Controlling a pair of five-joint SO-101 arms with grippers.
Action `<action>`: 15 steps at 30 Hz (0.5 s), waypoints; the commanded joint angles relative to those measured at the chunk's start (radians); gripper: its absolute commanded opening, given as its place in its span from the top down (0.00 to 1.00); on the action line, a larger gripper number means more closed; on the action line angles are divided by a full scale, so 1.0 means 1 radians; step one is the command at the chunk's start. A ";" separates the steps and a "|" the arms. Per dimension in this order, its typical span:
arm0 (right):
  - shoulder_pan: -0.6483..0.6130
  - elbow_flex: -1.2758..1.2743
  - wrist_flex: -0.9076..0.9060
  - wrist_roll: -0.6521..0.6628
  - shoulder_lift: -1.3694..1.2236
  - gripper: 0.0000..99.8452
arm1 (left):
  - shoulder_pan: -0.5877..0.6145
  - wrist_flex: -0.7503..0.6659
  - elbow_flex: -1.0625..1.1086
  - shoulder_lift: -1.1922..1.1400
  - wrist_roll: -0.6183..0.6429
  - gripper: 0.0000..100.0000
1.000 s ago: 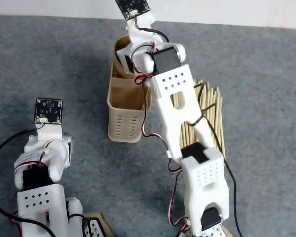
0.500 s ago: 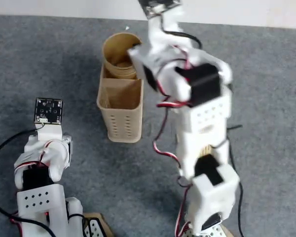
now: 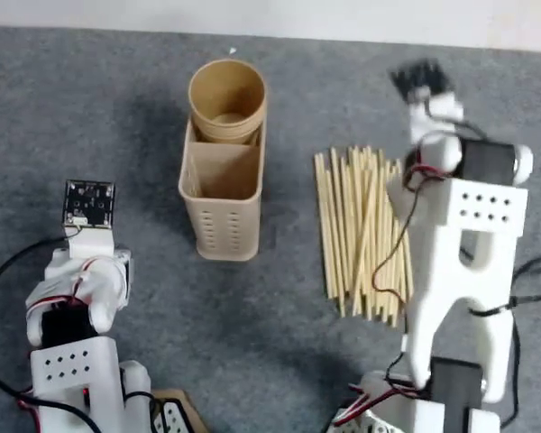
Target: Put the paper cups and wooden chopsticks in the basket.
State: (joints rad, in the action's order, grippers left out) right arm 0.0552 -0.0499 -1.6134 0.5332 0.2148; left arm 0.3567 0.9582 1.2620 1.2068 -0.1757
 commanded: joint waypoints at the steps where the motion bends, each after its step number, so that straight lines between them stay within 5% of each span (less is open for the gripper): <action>1: 0.030 -0.280 0.197 0.031 0.012 0.85 | -0.015 -0.017 -0.005 0.004 0.011 0.84; 5: 0.016 -0.394 0.340 -0.009 -0.064 0.92 | -0.015 -0.017 -0.004 0.004 0.011 0.84; 15: -0.030 -0.394 0.467 -0.020 -0.286 0.82 | -0.015 -0.017 -0.004 0.004 0.011 0.84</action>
State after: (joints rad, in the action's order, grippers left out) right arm 0.0338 -0.4473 -1.1730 0.5240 -0.0583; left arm 0.3567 0.9582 1.2620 1.2068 -0.1757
